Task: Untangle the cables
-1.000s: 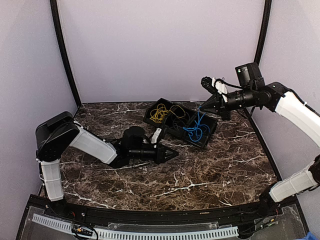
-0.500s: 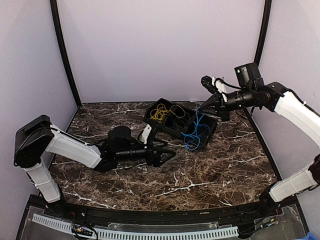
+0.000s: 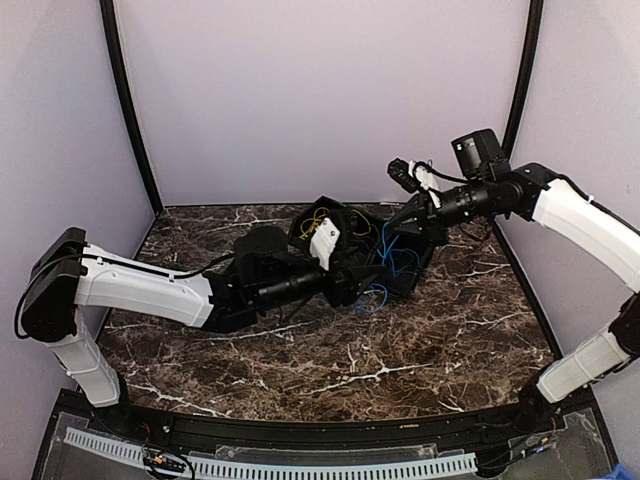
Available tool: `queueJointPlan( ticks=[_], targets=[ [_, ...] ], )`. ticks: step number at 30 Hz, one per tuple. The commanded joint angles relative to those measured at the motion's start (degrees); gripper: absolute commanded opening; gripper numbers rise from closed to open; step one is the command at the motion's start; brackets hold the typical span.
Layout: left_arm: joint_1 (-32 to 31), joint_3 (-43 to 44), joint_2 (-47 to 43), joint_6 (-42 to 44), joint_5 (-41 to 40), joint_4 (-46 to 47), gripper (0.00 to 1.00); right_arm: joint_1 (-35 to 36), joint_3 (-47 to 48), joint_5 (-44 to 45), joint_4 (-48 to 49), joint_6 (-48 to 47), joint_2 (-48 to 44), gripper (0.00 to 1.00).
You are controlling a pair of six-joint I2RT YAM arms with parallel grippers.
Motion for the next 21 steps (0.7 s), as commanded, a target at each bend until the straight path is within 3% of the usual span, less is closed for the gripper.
queueJointPlan(
  ticks=[1,6,10,21],
  targets=[
    [-0.58,8.83,2.71,5.83,-2.01,-15.69,0.62,0.65,3.02,-0.19,-0.10,0.42,-0.31,0.00],
    [-0.62,11.96,5.43,6.37,2.00,-18.19,0.48,0.94,3.04,-0.47,-0.28,0.68,-0.82,0.00],
    [-0.61,12.60,7.29,6.13,3.13,-15.80,0.42,1.09,3.50,-0.96,-0.94,0.70,-0.81,0.00],
    [-0.56,10.86,13.58,5.58,3.85,-5.36,0.11,1.34,6.95,-4.36,-3.89,1.03,-1.70,0.00]
  ],
)
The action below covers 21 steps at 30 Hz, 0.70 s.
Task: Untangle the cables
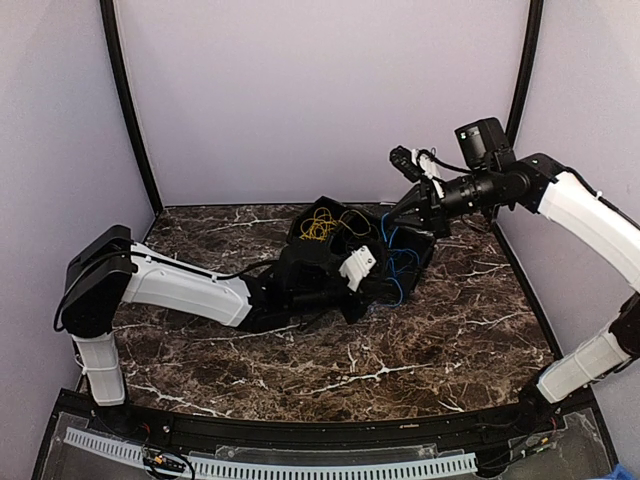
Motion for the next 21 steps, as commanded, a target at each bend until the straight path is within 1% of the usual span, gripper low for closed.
queueJointPlan(
  ticks=[1,4,8,14,17,21],
  targets=[
    [-0.16,-1.29,0.91,-0.08,1.84,7.90,0.09,0.57,2.95,-2.64,-1.44,0.87,-2.01,0.00],
    [-0.02,-1.86,2.82,-0.70,2.73,9.26,0.06,0.53,4.31,-3.43,-2.15,1.03,-2.24,0.00],
    [0.07,-2.50,5.28,-1.65,3.86,10.14,0.05,0.56,7.56,-4.36,-3.51,1.16,-2.34,0.00],
    [0.31,-5.50,7.59,-3.30,4.42,12.90,0.06,0.51,14.40,-4.38,-4.01,2.02,-2.72,0.00],
    [0.43,-6.25,8.39,-3.81,4.44,13.67,0.09,0.41,17.84,-4.06,-3.94,2.91,-2.32,0.00],
    [0.69,-6.81,9.40,-3.94,4.19,14.29,0.09,0.23,21.78,-4.06,-4.24,3.81,-1.14,0.00]
  ],
)
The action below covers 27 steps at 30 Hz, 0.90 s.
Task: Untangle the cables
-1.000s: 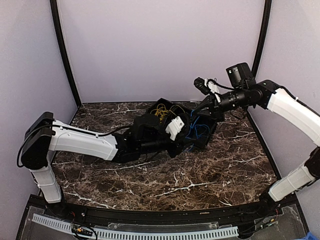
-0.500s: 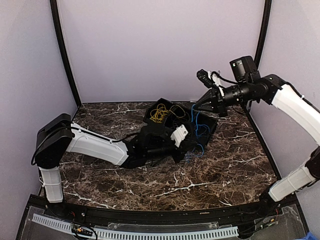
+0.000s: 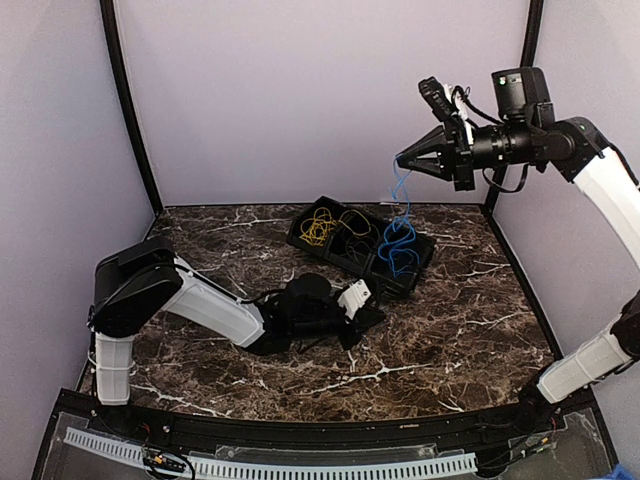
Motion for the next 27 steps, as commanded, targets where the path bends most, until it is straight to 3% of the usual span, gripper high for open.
queueJointPlan(
  ticks=[1,9,13,18,27],
  targets=[
    [0.54,-1.23,0.36,-1.03,0.67,2.47,0.09,0.18,4.91,-1.04,1.40,1.96,-0.12,0.00],
    [0.80,-6.62,-2.71,-4.16,-0.39,8.87,0.13,0.14,4.63,0.40,2.68,2.68,2.15,0.00],
    [0.72,-13.42,-6.63,-11.48,-3.08,16.09,0.20,0.12,2.65,-0.35,3.62,3.29,2.98,0.00],
    [0.46,-21.06,-9.18,-14.71,-4.75,28.00,0.27,0.13,-0.90,-2.77,5.49,4.36,2.77,0.00],
    [0.49,-20.28,-8.75,-15.74,-6.10,28.35,0.28,0.12,-12.15,-1.68,11.56,5.73,2.02,0.00]
  ],
)
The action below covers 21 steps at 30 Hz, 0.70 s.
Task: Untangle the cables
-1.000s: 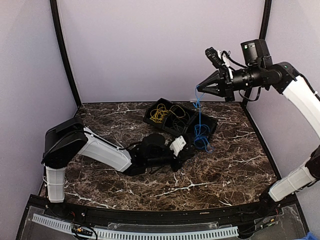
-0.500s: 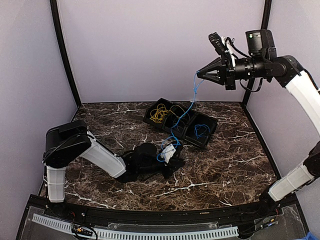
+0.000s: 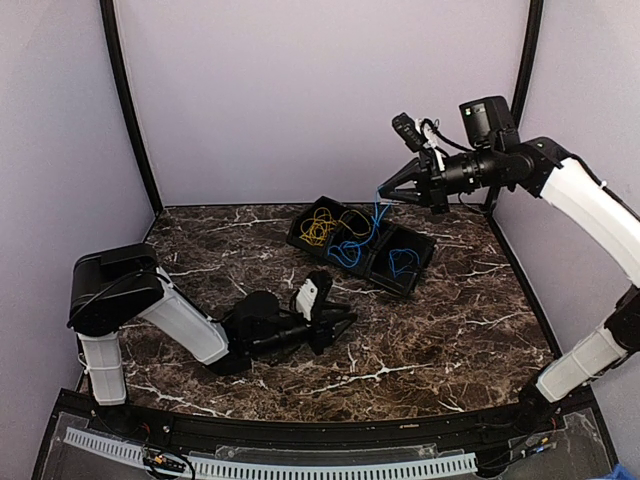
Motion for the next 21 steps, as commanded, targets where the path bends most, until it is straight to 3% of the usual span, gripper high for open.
queueJointPlan(
  ticks=[1,7,11,15,21],
  targets=[
    [-0.16,0.07,-2.33,-1.82,-2.02,3.31,0.29,0.16,-5.91,0.13,6.20,1.57,-0.92,0.00],
    [-0.18,-2.39,-6.29,-3.89,-9.35,-1.77,0.31,0.16,-16.79,-0.05,13.31,3.35,0.11,0.00],
    [-0.06,-3.90,-10.21,-4.33,-12.57,-10.29,0.33,-0.09,-21.20,0.76,14.73,2.94,1.87,0.00],
    [0.07,-6.99,-14.84,-2.85,-14.84,-16.67,0.39,-0.82,-23.97,2.46,16.88,3.51,1.94,0.00],
    [1.45,-4.42,-15.17,2.69,-1.14,-30.45,0.45,-1.95,-25.88,3.24,18.06,3.32,2.17,0.00]
  ],
)
